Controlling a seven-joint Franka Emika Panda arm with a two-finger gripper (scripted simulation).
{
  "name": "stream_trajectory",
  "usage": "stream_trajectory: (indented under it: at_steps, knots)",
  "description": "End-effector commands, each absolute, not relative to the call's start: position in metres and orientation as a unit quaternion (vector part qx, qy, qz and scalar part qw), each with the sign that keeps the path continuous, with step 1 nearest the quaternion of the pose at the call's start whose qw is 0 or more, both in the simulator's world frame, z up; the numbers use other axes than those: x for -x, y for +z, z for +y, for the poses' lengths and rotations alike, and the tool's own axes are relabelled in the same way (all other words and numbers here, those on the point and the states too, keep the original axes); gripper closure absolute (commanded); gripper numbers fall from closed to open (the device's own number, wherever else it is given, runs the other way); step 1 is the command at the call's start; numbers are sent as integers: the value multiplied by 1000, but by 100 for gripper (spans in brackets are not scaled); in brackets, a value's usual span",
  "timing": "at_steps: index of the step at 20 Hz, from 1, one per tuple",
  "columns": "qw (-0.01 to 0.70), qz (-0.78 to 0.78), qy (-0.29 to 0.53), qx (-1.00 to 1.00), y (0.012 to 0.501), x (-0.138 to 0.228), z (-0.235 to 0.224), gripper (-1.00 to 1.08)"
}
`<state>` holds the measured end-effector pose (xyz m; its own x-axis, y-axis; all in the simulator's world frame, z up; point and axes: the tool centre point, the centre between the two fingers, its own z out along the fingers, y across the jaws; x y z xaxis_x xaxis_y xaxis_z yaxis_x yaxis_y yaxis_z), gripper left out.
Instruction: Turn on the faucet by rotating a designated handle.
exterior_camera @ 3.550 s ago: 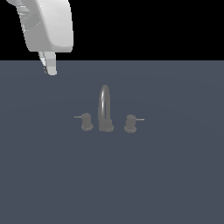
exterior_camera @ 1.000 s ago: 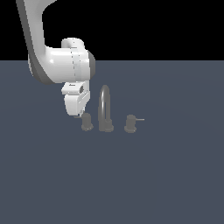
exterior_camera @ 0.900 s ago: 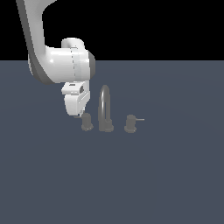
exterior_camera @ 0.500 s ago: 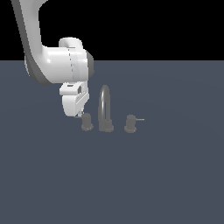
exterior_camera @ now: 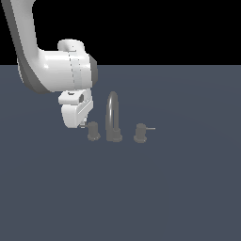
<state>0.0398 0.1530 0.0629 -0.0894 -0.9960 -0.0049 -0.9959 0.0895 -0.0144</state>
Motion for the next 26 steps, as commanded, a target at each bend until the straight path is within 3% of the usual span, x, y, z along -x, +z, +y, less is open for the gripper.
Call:
stream_trajectory:
  at_steps: [1,11,13,26]
  knots:
    - [2,738,-2,675,63,-29,152,108]
    - [0,736,0,677,63,4,152,108]
    - [8,735,-1,678,63,-4,157,108]
    - [0,736,0,677,63,27,119,108]
